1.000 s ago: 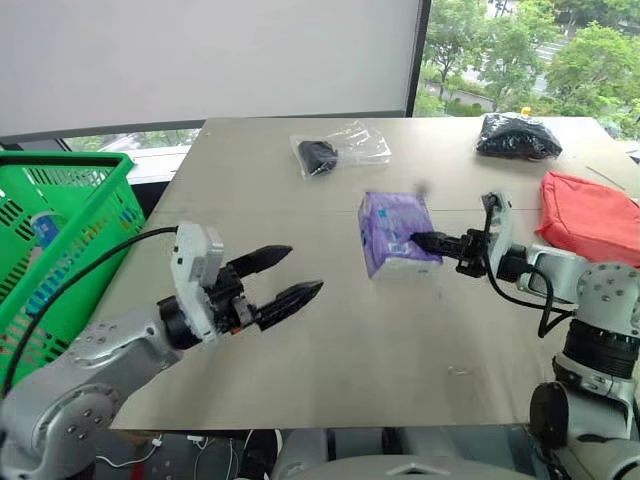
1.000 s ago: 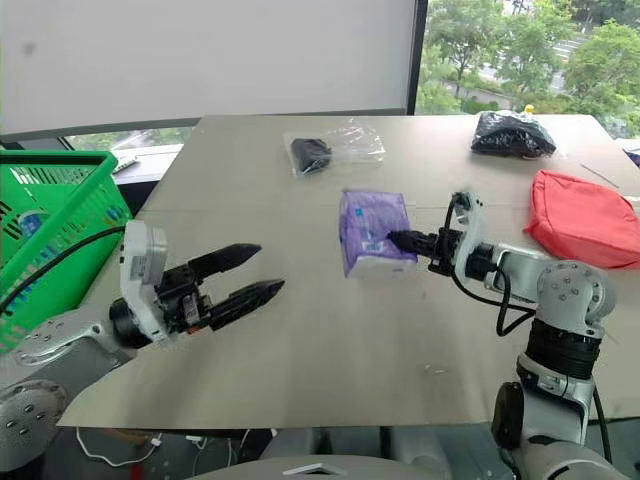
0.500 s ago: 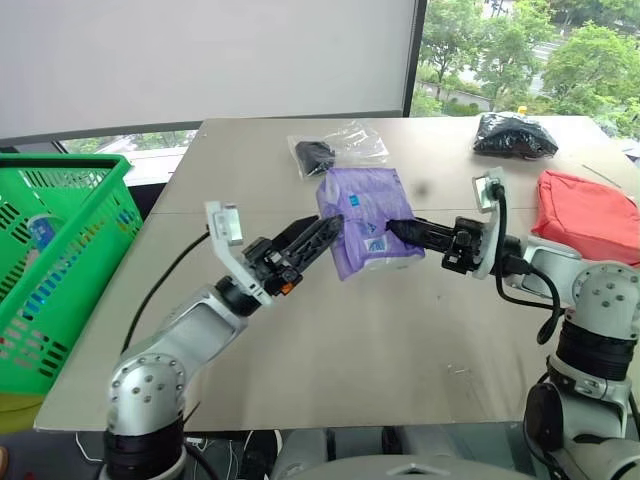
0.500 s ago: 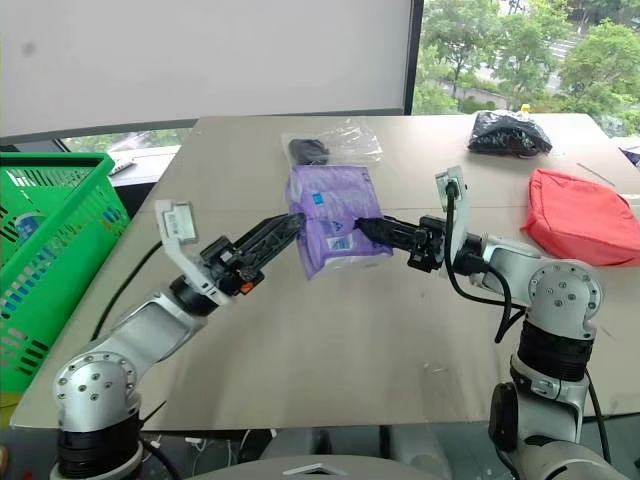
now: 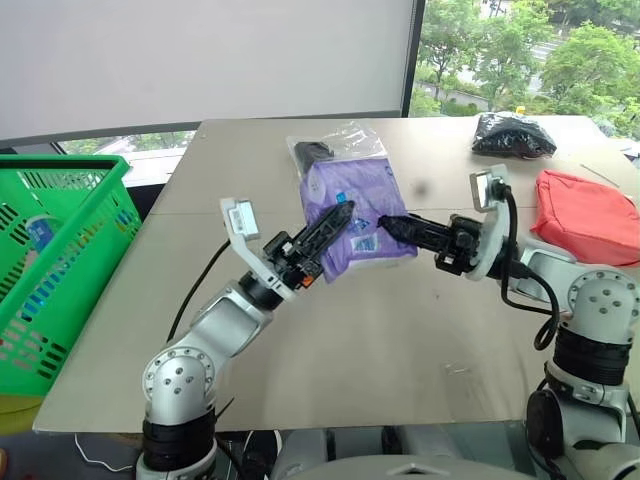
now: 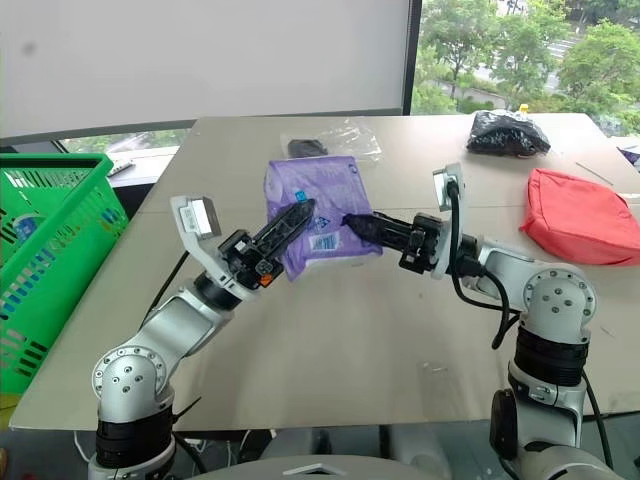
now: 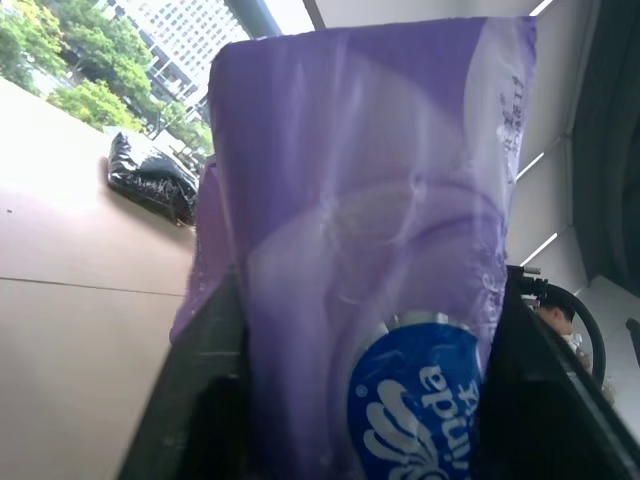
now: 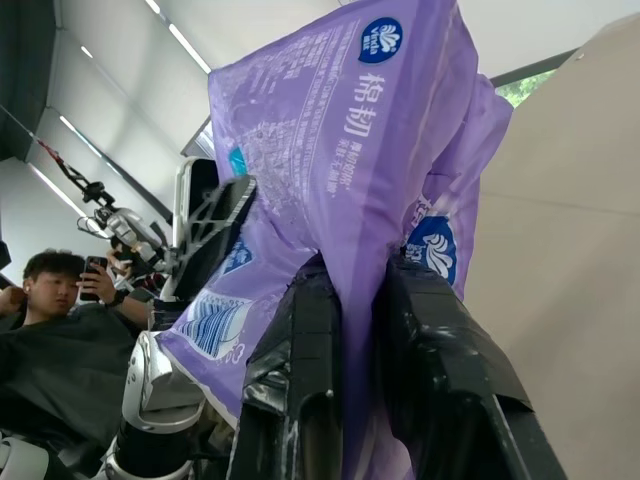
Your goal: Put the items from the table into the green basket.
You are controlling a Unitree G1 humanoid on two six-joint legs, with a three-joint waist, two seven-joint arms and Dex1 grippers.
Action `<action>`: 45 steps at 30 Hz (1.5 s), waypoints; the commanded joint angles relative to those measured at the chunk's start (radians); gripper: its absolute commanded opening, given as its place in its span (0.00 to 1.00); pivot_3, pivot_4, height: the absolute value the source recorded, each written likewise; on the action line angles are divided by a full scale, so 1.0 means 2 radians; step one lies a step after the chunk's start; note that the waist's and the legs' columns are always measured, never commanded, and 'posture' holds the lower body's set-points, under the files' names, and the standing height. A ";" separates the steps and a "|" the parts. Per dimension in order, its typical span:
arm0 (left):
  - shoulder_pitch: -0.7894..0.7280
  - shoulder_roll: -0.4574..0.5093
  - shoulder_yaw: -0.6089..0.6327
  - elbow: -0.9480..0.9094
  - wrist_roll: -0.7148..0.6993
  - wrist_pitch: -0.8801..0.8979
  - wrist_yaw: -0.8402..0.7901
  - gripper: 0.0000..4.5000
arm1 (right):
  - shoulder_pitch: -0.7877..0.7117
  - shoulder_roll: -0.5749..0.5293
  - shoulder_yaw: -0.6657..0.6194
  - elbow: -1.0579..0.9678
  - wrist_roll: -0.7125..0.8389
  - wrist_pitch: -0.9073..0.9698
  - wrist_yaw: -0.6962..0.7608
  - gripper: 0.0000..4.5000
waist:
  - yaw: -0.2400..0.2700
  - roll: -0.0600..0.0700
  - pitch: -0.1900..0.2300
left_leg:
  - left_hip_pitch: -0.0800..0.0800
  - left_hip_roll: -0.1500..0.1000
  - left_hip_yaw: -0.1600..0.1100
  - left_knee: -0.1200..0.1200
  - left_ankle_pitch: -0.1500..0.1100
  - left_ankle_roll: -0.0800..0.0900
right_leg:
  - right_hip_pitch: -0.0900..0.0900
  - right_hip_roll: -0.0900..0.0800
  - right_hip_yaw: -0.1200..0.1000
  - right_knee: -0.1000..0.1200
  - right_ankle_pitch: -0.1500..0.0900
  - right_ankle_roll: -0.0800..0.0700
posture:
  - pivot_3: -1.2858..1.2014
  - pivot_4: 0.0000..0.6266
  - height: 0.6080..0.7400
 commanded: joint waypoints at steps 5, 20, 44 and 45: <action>-0.018 0.040 0.027 -0.003 0.026 -0.012 -0.008 0.27 | -0.003 -0.015 0.028 -0.015 -0.016 -0.052 0.004 0.67 | 0.000 0.000 0.000 | 0.000 0.000 0.000 0.000 0.000 0.000 | 0.000 0.000 0.000 0.000 0.000 0.000 | 0.51 0.02 1.00; -0.106 0.355 0.174 0.178 0.376 -0.032 0.075 0.27 | -0.036 -0.095 0.179 -0.017 -0.264 -0.343 0.241 0.86 | 0.003 0.000 0.000 | 0.000 0.000 0.000 -0.001 0.001 -0.002 | -0.001 0.000 -0.001 -0.001 0.000 0.000 | 0.54 0.00 1.00; -0.029 0.401 0.226 0.469 0.618 -0.176 -0.060 0.44 | -0.044 -0.092 0.179 -0.002 -0.270 -0.334 0.241 0.86 | 0.027 -0.008 -0.005 | -0.007 -0.001 -0.003 -0.001 0.001 -0.003 | -0.008 -0.005 -0.006 0.000 0.000 -0.001 | 0.53 0.00 1.00; -0.034 0.399 0.226 0.476 0.620 -0.184 -0.062 0.49 | -0.044 -0.091 0.176 -0.004 -0.266 -0.332 0.238 0.86 | 0.026 -0.008 -0.005 | -0.007 -0.001 -0.003 -0.001 0.001 -0.003 | -0.008 -0.005 -0.006 0.000 0.000 -0.001 | 0.53 0.00 1.00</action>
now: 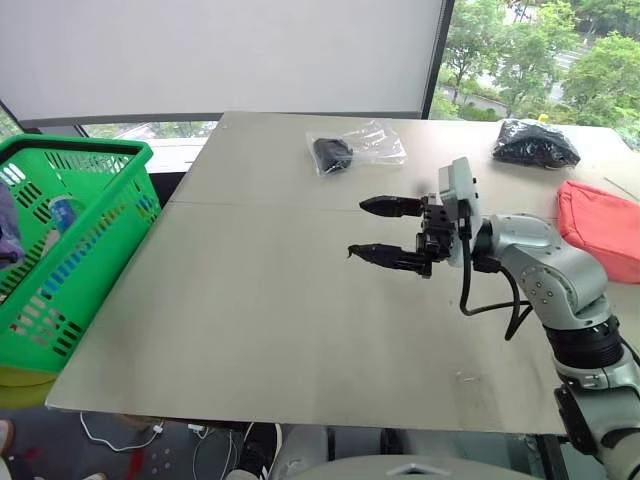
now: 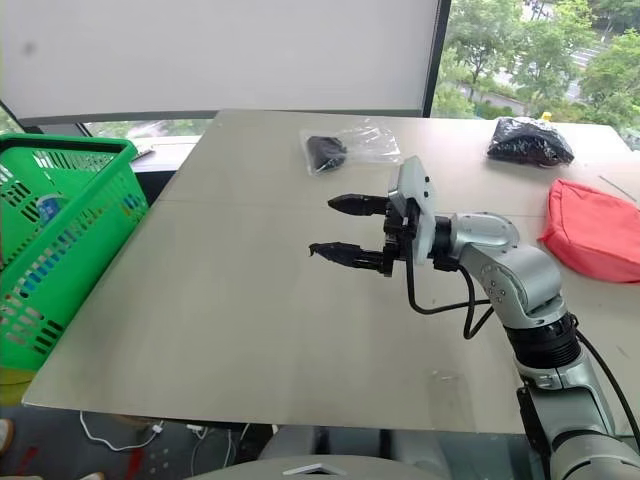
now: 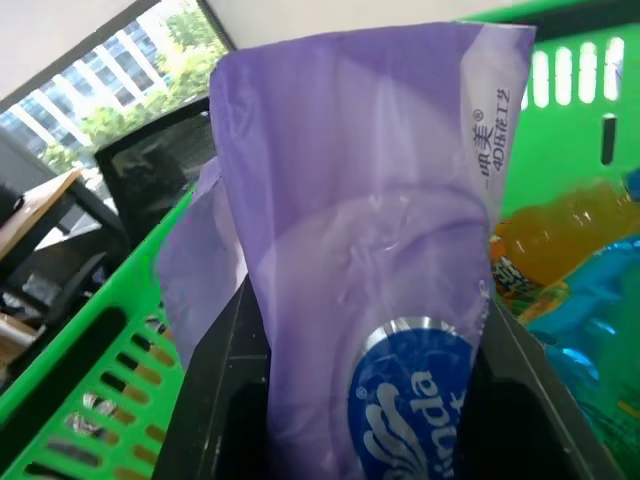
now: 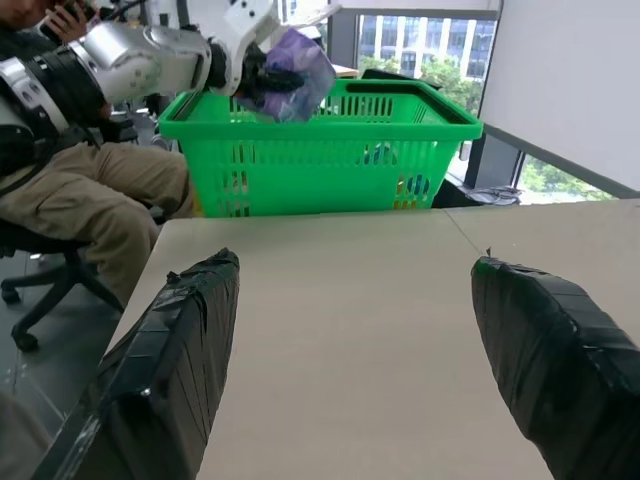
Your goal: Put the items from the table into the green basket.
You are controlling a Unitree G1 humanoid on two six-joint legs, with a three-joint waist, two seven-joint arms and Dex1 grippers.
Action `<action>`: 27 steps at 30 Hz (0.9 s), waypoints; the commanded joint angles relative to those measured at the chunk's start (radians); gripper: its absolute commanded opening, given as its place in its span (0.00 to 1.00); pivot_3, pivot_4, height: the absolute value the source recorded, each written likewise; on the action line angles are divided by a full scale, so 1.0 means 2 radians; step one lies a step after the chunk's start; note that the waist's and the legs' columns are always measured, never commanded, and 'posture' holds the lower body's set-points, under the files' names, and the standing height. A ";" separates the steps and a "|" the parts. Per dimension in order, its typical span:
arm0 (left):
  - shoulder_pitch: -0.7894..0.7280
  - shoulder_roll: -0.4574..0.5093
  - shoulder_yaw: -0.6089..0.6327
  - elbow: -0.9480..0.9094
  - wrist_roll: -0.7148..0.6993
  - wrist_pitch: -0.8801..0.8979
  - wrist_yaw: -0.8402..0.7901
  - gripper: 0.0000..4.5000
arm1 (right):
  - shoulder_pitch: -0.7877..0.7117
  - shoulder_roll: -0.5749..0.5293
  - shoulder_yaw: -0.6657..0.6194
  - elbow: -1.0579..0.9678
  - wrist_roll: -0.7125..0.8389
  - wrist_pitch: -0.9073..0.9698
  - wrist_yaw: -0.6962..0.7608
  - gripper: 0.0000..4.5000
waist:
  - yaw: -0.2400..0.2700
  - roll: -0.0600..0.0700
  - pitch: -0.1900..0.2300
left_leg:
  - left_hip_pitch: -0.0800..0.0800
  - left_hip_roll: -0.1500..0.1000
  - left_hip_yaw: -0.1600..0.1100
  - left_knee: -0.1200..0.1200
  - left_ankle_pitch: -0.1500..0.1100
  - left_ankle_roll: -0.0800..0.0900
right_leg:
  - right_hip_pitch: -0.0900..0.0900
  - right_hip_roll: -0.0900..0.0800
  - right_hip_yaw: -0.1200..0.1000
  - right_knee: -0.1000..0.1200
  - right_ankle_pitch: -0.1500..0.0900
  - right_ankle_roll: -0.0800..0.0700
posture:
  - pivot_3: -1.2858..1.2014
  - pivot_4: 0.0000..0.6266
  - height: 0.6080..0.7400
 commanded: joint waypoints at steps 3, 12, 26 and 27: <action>-0.028 -0.005 0.003 0.022 0.020 -0.055 -0.007 0.80 | -0.005 0.004 -0.033 -0.026 0.025 0.002 -0.014 0.86 | -0.001 -0.001 -0.001 | 0.000 0.000 0.000 0.000 0.000 0.000 | -0.001 0.000 0.000 0.000 0.000 0.000 | 0.52 0.00 1.00; -0.042 -0.064 0.008 -0.045 0.009 -0.114 -0.015 0.98 | 0.017 0.004 -0.041 -0.010 0.015 -0.017 -0.013 0.86 | -0.002 -0.002 -0.005 | 0.000 0.000 0.001 0.000 0.000 0.000 | -0.001 0.000 0.000 0.001 0.000 0.000 | 0.53 0.00 1.00; 0.166 -0.247 -0.175 -0.463 -0.132 0.042 -0.090 0.98 | 0.217 -0.074 -0.103 0.068 -0.123 -0.133 -0.051 0.86 | 0.001 0.002 -0.014 | 0.001 0.000 0.002 0.002 -0.002 0.004 | 0.001 0.001 0.001 0.001 0.000 0.000 | 0.53 0.00 1.00; 0.170 -0.255 -0.193 -0.459 -0.119 0.035 -0.091 0.98 | 0.231 -0.075 -0.107 0.071 -0.128 -0.142 -0.051 0.86 | 0.002 0.003 -0.013 | 0.002 0.000 0.002 0.002 -0.002 0.004 | 0.002 0.001 0.001 0.001 0.000 0.000 | 0.53 0.00 1.00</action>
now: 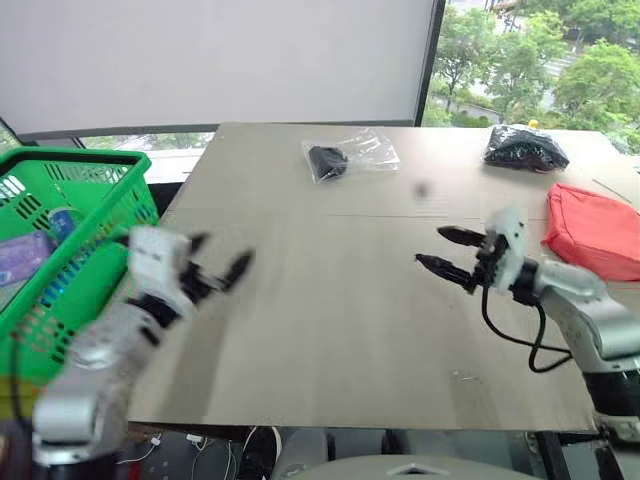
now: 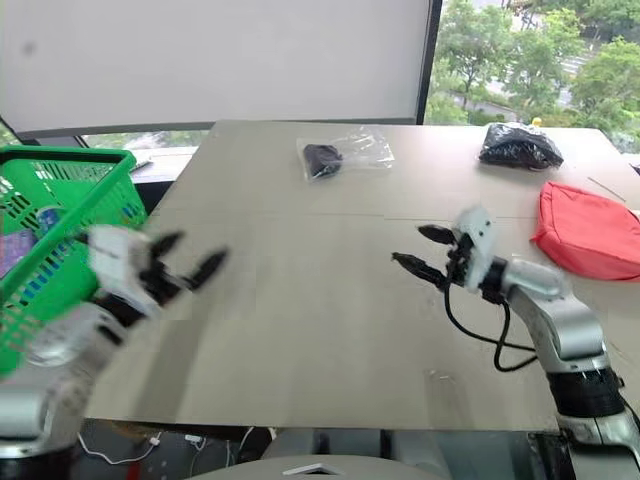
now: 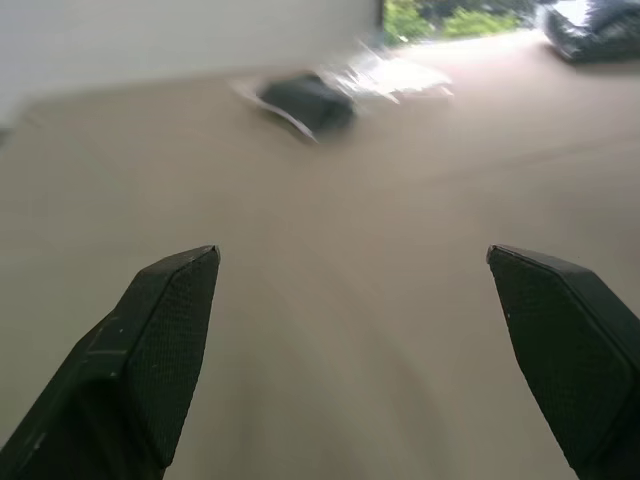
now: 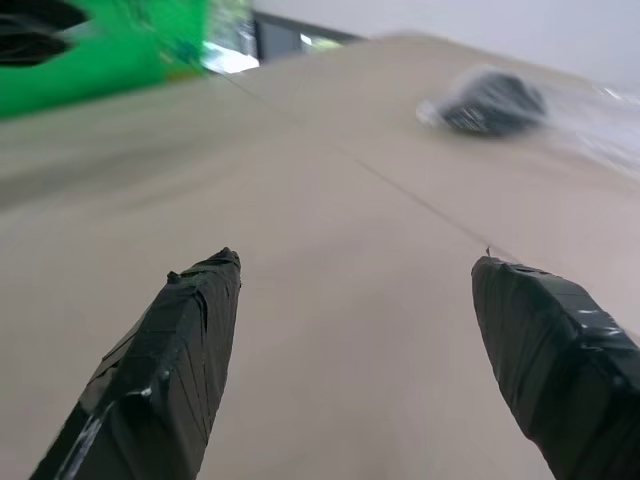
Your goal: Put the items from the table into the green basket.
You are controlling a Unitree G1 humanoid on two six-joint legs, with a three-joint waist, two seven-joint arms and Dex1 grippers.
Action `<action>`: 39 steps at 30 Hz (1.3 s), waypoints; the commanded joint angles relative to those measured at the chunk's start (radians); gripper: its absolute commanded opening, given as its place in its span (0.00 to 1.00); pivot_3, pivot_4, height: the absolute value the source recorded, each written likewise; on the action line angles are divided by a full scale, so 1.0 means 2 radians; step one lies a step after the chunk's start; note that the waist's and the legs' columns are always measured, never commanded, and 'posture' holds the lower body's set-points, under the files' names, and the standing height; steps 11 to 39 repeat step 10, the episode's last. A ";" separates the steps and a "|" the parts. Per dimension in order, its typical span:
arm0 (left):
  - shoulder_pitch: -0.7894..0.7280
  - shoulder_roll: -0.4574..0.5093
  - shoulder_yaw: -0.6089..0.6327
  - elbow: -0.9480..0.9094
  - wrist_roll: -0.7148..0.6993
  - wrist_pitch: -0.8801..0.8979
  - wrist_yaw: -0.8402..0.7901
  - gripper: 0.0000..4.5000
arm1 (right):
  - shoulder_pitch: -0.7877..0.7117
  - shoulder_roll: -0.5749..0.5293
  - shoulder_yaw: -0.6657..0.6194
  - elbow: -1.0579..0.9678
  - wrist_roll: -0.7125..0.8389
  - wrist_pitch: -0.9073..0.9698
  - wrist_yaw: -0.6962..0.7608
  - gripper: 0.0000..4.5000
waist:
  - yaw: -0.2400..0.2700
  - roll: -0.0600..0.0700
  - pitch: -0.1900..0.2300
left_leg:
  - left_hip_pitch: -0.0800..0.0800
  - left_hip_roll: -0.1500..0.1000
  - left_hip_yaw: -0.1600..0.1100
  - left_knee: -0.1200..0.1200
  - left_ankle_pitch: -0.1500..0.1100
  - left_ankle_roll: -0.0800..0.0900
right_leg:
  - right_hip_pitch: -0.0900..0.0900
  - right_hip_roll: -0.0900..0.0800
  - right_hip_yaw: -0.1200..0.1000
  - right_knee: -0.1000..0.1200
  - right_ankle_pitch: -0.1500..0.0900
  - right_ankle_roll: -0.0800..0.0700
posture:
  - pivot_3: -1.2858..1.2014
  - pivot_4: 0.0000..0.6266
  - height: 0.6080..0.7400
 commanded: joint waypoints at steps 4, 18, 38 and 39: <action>0.012 -0.033 -0.068 -0.004 0.062 -0.026 0.007 0.98 | 0.043 -0.007 -0.018 0.009 -0.031 -0.058 0.004 0.86 | -0.003 0.007 0.002 | 0.008 0.000 0.001 0.000 0.000 0.000 | 0.010 0.001 0.001 -0.001 0.000 0.000 | 0.51 0.00 1.00; 0.021 -0.042 -0.071 0.008 0.072 -0.029 -0.014 0.98 | 0.045 0.002 -0.018 0.004 -0.033 -0.064 0.001 0.86 | -0.016 0.007 0.002 | 0.014 0.000 0.002 0.000 0.000 0.000 | 0.015 0.004 0.003 -0.001 -0.001 0.000 | 0.49 0.00 1.00; 0.021 -0.042 -0.071 0.008 0.072 -0.029 -0.014 0.98 | 0.045 0.002 -0.018 0.004 -0.033 -0.064 0.001 0.86 | -0.016 0.007 0.002 | 0.014 0.000 0.002 0.000 0.000 0.000 | 0.015 0.004 0.003 -0.001 -0.001 0.000 | 0.49 0.00 1.00; 0.021 -0.042 -0.071 0.008 0.072 -0.029 -0.014 0.98 | 0.045 0.002 -0.018 0.004 -0.033 -0.064 0.001 0.86 | -0.016 0.007 0.002 | 0.014 0.000 0.002 0.000 0.000 0.000 | 0.015 0.004 0.003 -0.001 -0.001 0.000 | 0.49 0.00 1.00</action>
